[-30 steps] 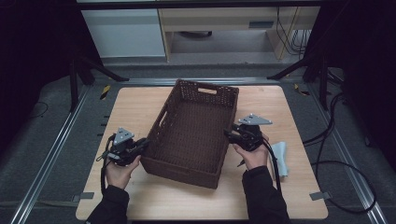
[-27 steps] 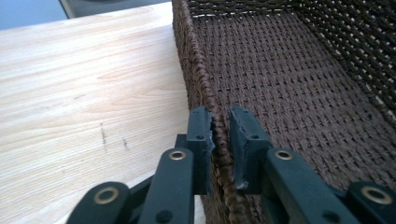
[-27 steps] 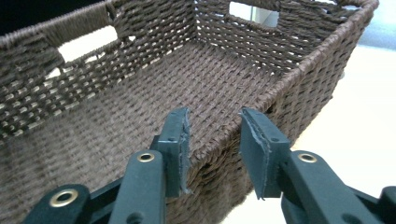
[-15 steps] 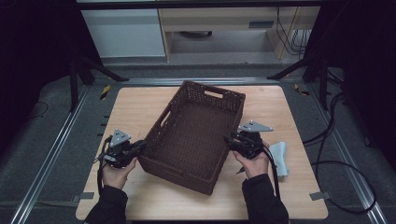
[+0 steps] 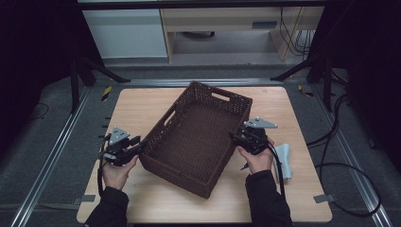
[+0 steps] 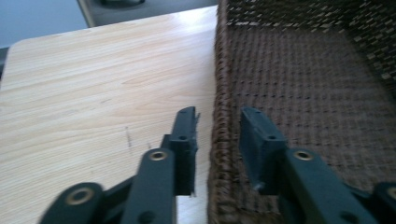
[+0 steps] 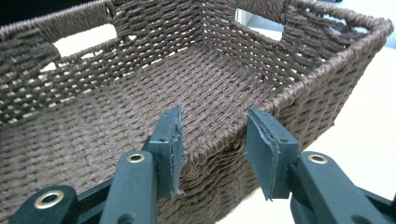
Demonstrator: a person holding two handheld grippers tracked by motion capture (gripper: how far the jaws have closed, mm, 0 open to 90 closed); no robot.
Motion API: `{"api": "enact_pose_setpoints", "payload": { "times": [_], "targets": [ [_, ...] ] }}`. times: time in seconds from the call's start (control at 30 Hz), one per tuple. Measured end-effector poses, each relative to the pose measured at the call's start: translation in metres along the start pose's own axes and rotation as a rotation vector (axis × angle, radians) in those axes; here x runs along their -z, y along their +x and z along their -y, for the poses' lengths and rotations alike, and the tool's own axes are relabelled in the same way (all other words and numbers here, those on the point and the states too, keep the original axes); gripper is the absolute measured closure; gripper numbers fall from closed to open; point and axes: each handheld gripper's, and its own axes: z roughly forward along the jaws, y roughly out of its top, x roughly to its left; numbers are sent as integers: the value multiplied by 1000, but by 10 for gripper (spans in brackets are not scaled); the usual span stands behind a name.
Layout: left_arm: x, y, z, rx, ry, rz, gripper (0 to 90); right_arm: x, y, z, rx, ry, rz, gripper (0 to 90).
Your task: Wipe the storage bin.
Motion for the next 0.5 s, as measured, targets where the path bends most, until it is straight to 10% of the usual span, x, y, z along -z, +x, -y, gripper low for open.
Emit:
{"api": "enact_pose_setpoints", "payload": {
  "times": [0.5],
  "targets": [
    [27,-13,11,47,-12,-56,566,28,19,12,29,22,-21,564]
  ]
}}
